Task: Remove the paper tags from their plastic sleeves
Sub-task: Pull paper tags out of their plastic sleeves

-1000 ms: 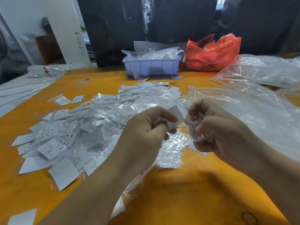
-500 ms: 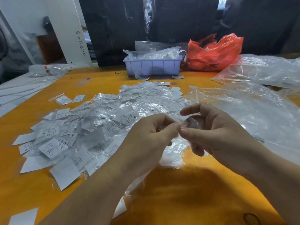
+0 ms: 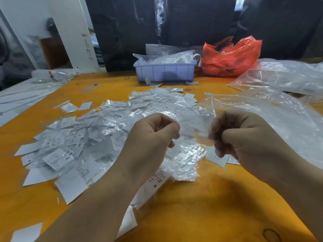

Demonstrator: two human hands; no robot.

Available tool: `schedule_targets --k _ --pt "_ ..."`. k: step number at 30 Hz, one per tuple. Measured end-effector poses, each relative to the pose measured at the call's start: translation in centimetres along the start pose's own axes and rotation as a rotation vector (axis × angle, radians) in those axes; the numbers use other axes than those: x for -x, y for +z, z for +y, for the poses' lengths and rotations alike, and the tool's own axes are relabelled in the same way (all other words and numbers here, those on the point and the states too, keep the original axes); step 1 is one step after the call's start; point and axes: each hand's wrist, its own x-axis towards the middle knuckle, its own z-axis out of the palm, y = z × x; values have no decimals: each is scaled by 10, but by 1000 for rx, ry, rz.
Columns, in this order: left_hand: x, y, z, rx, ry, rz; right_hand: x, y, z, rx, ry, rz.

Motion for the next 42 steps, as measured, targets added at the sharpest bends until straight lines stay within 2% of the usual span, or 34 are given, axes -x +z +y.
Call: schedule_targets --k 10,15,18,22,28,33,42 --pt "2 1 1 -59 34 -23 4 1 -6 -27 97 -150" --pt "1 -1 5 161 29 90 4 3 -6 14 77 -229" --pt "2 1 7 201 18 97 7 6 -6 17 36 -275" --pt "5 5 4 115 10 15 7 11 -3 78 21 -194" --pt "5 7 4 118 -16 -100 4 11 -2 -2 76 -2" --pt "5 8 5 151 -69 -180 4 10 -2 -29 178 25" --pt "1 3 3 73 -110 -84 4 4 -6 -52 96 -43"
